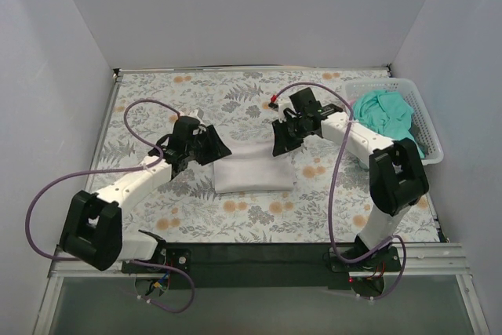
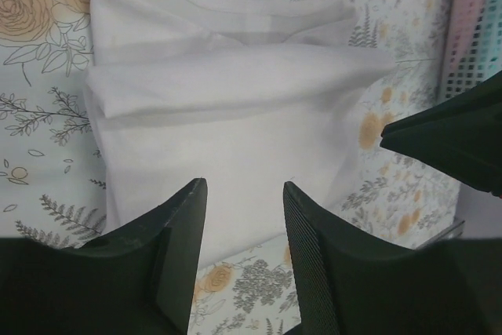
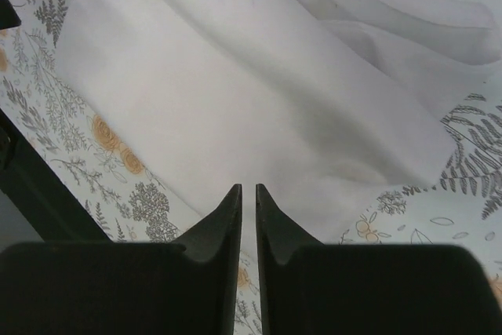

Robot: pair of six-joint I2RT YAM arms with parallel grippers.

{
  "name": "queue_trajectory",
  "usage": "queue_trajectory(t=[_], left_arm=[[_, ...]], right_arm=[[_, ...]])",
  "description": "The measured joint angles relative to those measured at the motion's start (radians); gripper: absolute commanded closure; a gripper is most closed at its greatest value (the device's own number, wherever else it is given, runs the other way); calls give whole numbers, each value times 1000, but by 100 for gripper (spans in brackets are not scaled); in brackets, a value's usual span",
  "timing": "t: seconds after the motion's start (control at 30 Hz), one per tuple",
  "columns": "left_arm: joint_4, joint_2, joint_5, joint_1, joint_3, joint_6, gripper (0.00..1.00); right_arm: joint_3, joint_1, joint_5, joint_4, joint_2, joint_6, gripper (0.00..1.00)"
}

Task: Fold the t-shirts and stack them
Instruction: Fold the tshirt

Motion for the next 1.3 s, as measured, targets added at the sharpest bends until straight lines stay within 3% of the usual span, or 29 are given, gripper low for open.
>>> queue_trajectory(t=[0.23, 0.43, 0.73, 0.9, 1.0, 1.1, 1.3], left_arm=[[-8, 243, -10, -4, 90, 27, 66], [11, 452, 5, 38, 240, 5, 63], [11, 486, 68, 111, 272, -63, 34], [12, 302, 103, 105, 172, -90, 23], [-4, 145, 109, 90, 99, -99, 23], [-13, 41, 134, 60, 45, -102, 32], [-18, 68, 187, 8, -32, -112, 59]], right_arm=[[56, -3, -30, 6, 183, -15, 90], [152, -66, -46, 31, 307, -5, 88], [174, -142, -112, 105, 293, 88, 77], [-16, -133, -234, 201, 119, 153, 68], [-133, -126, -319, 253, 23, 194, 67], [-225, -110, -386, 311, -16, 227, 68], [-357, -82, -465, 431, 7, 272, 72]])
